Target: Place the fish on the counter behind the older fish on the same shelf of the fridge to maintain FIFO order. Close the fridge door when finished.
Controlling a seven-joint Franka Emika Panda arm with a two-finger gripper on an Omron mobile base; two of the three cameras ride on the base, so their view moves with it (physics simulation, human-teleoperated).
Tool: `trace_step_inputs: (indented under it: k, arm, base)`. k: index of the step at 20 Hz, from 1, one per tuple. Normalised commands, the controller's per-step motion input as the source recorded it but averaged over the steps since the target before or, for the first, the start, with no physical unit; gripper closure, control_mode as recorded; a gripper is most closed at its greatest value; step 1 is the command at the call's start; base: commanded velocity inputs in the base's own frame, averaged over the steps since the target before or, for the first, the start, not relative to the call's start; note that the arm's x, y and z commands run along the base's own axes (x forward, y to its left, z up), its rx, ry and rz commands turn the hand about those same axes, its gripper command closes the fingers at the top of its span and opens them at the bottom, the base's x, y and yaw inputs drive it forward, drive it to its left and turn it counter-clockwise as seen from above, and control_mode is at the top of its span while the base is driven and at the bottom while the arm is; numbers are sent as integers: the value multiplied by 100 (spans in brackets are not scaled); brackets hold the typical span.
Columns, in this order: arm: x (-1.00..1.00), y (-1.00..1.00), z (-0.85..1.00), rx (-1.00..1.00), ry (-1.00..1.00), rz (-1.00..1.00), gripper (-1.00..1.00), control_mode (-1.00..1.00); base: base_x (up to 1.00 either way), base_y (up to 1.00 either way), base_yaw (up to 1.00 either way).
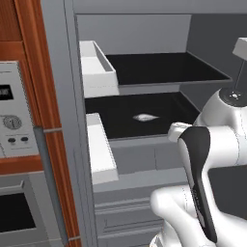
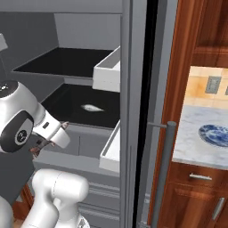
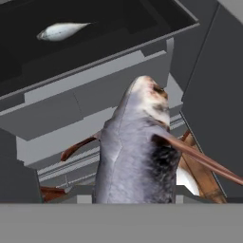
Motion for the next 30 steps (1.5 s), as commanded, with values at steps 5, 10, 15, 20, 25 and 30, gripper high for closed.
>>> trace_step_inputs:
  k: [5, 10, 15, 20, 25, 30]
  arm:
    - [0, 0, 0, 0, 0, 0, 100, 100]
    - [0, 0, 0, 0, 0, 0, 100, 100]
    - [0, 0, 0, 0, 0, 0, 100, 100]
    - [0, 0, 0, 0, 0, 0, 100, 100]
    - [0, 0, 0, 0, 0, 0, 100, 100]
    - [38, 4, 2, 0, -10, 6, 100, -100]
  base:
    - [85, 28, -2]
    - [100, 18, 9]
    - [77, 31, 0]
    - [-11, 8, 0]
    - [64, 48, 0]
    - [40, 7, 0]
